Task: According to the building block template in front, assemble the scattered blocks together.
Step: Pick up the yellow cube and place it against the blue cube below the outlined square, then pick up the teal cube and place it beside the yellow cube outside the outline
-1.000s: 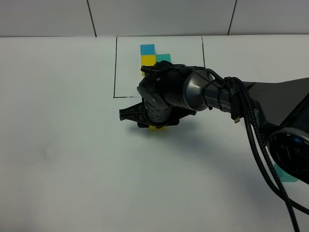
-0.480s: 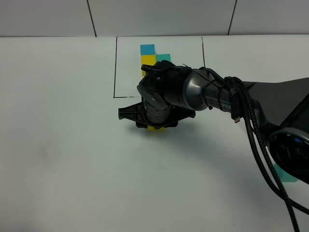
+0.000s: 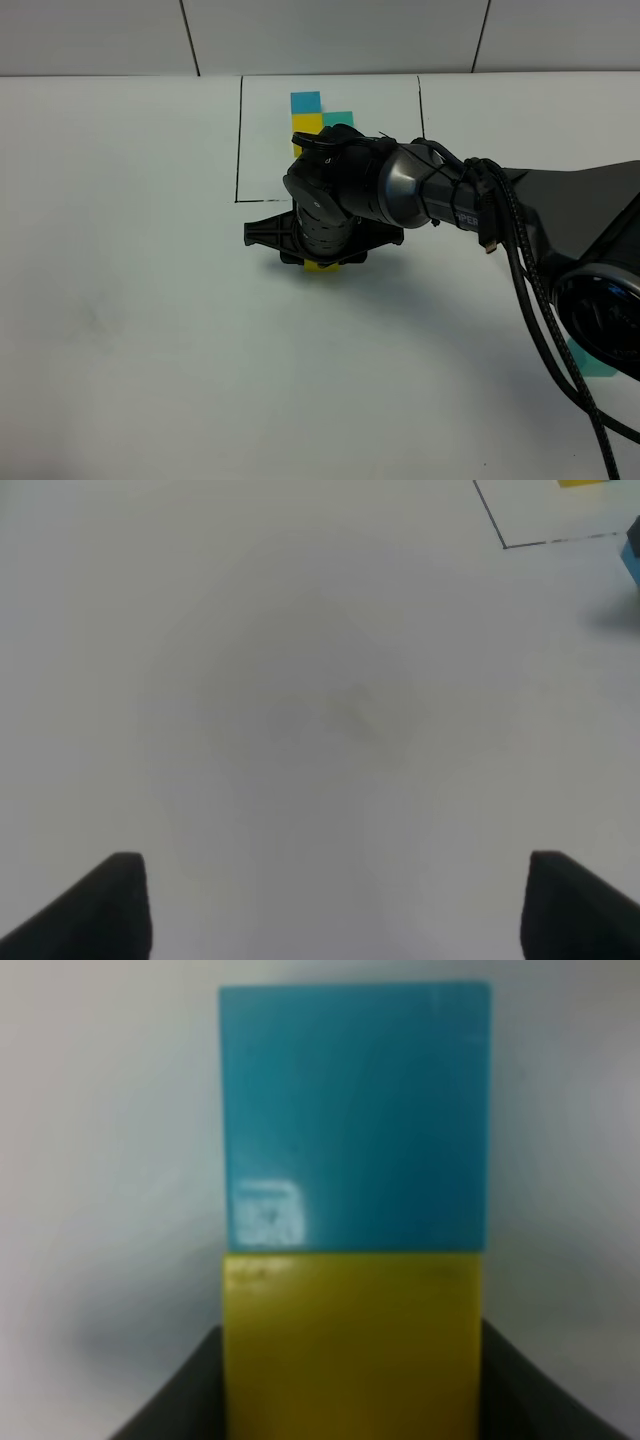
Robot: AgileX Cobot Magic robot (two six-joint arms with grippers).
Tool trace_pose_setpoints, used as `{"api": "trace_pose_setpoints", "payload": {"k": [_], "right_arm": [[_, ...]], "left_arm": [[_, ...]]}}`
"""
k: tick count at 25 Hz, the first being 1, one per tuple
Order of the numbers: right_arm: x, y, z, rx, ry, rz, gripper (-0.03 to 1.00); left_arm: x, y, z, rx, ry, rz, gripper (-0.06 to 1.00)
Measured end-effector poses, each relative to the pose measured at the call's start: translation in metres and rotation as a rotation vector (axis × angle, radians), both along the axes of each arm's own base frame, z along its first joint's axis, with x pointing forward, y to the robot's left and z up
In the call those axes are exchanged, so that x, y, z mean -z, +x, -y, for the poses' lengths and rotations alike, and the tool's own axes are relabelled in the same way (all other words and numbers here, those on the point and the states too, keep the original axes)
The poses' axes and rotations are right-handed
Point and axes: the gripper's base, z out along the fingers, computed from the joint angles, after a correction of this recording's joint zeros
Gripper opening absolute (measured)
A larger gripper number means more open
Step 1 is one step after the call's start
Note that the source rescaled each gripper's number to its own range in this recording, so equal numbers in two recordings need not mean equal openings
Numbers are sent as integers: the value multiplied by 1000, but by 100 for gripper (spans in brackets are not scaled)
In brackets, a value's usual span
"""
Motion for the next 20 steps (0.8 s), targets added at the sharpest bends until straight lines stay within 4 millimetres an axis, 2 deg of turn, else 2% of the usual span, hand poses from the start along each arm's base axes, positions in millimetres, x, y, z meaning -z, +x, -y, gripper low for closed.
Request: {"api": "trace_pose_setpoints", "payload": {"k": [3,5,8,14,15,17,20], "right_arm": [[-1,0,0,2,3,-1,3],[-2,-1,0,6,9,-4,10],[-7,0,0,4,16,6,31],[-26,1,1,-11,27,56,86],[-31,1,2,-16,24,66,91],[-44,0,5,-52,-1,88,97],[-64,-4,16,-120,-55,106,99]], "left_arm": [[0,0,0,0,0,0,87],[0,0,0,0,0,0,87],[0,0,0,0,0,0,87],[0,0,0,0,0,0,87],[0,0,0,0,0,0,87],[0,0,0,0,0,0,87],[0,0,0,0,0,0,87]]}}
